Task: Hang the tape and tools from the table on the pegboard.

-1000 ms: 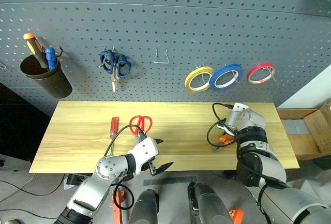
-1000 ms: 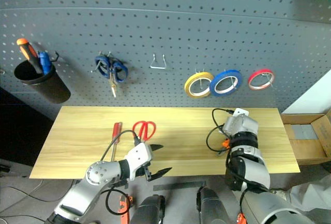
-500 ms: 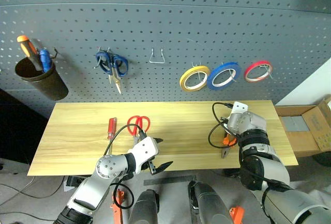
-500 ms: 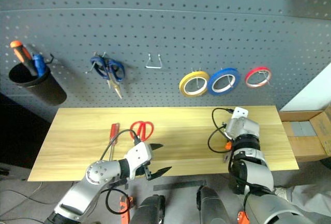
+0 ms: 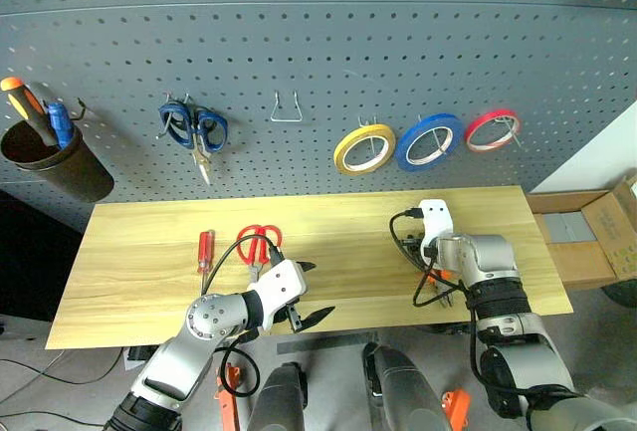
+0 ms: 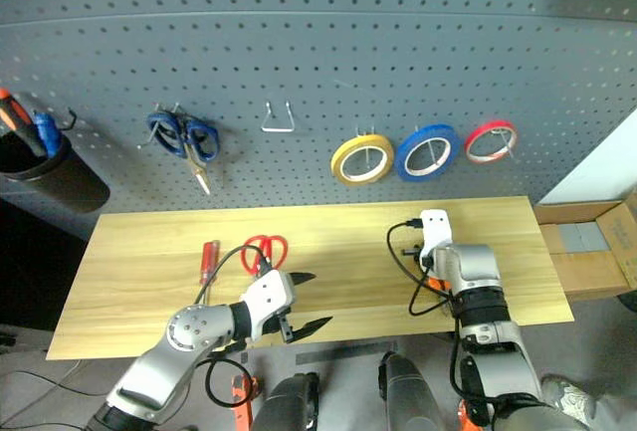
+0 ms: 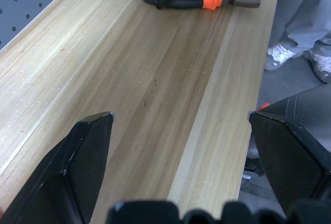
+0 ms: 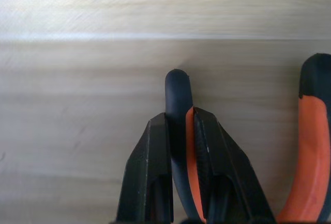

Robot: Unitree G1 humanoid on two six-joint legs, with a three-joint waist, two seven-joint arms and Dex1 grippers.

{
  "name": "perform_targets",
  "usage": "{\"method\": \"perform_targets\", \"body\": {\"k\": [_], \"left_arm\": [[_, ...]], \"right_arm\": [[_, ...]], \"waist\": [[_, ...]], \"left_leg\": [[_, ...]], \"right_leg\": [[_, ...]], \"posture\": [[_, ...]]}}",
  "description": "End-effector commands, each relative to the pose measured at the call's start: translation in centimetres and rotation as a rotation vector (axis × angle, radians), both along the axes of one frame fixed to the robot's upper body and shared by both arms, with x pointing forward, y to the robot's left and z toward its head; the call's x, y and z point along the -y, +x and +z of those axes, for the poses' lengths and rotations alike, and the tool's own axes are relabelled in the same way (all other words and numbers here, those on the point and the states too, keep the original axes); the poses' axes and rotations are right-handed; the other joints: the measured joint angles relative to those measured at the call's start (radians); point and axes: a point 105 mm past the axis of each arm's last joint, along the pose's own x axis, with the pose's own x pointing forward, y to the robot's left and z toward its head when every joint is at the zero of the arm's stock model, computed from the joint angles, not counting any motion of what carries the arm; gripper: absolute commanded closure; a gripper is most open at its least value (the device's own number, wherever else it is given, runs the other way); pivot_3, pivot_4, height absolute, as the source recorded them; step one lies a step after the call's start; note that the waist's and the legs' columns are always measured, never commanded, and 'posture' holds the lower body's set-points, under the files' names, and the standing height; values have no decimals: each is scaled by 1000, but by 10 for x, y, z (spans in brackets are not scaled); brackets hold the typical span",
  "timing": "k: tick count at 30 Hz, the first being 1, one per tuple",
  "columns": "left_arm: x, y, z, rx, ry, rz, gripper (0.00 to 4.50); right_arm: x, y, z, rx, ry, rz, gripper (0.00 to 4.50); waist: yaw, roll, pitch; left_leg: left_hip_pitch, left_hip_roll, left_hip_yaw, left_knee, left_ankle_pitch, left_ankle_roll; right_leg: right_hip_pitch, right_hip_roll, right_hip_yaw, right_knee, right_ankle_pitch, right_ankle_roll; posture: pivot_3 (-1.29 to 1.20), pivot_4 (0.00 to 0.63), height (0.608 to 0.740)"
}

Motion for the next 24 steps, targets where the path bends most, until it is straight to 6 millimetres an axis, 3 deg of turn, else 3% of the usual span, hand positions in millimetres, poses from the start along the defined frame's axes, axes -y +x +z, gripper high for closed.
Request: {"method": "perform_targets", "body": {"k": [1, 6, 18, 24], "left_arm": [[4, 0, 3, 16, -7, -16, 0], [4, 1, 3, 19, -9, -11, 0], [7, 0, 2, 18, -18, -15, 0], [9, 0, 2, 17, -20, -20, 0]], "right_arm": [[-20, -14, -10, 11, -20, 210, 4466], [-22, -20, -4, 119, -138, 477, 4466], [-3, -14, -3, 200, -316, 706, 4466], [6, -15, -7, 159, -314, 762, 2462]], "waist": [[0, 0, 1], [2, 4, 5], [4, 6, 8], [7, 6, 8]], "left_leg": [[-1, 0, 0, 0, 0, 0], [-3, -1, 0, 1, 0, 0], [-9, -5, 0, 3, 1, -1], [-9, -10, 0, 3, 1, -3]], "right_leg": [[-1, 0, 0, 0, 0, 0], [-2, 0, 0, 0, 0, 0], [-7, -3, 0, 0, 1, 2], [-7, -7, 0, 0, 3, 5]], "posture": [[-14, 310, 740], [-15, 308, 740], [-23, 303, 740], [-26, 297, 740]]}}
